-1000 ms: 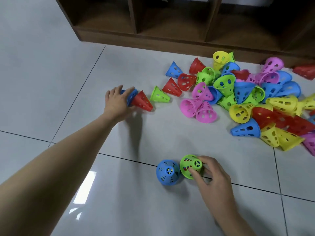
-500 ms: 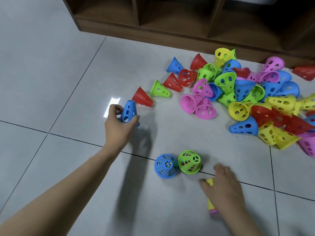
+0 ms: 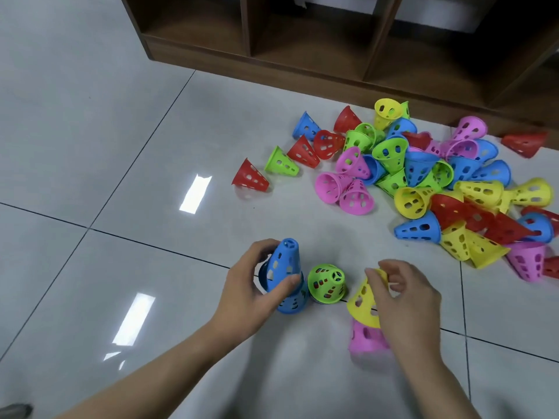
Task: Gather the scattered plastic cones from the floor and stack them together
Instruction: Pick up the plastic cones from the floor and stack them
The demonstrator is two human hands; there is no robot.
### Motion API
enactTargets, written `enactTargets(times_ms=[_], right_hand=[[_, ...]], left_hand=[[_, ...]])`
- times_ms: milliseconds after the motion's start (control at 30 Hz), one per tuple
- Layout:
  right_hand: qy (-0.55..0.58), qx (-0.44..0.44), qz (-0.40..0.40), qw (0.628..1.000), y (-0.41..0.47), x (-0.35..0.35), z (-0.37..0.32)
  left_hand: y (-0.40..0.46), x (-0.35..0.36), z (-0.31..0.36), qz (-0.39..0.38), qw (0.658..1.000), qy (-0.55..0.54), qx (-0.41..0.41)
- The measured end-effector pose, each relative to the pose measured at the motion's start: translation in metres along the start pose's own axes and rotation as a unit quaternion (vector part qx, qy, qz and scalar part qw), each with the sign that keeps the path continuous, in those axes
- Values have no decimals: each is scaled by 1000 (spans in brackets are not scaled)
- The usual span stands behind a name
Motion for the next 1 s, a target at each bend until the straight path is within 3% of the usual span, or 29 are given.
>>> enactTargets(times_ms=[267, 567, 667, 800, 933, 1000], right_hand=[[161, -24, 22, 986, -12, -32, -46], [115, -161, 66, 978, -24, -2, -54], [118, -193, 52, 973, -24, 17, -48], [116, -223, 22, 968, -25, 38, -36], [97, -205, -26, 974, -26, 50, -28], [86, -193, -55, 976, -28, 56, -22]], left_hand=[[-19, 18, -16, -43, 998, 45, 11], [-10, 24, -40, -110, 992, 36, -55], [20, 4, -34, -74, 996, 44, -38], [90, -32, -40, 15, 984, 175, 26], [152, -48, -55, 4, 948, 311, 68], [174, -50, -61, -36, 910, 407, 69]])
Point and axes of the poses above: each hand's wrist, its own y-axis towards the middle knuckle, its own x-axis out of the palm, z = x × y, the point moved 9 cm from there along y, towards the middle knuckle, and after that the axes turned 6 degrees about x, right-handed, at the moved point
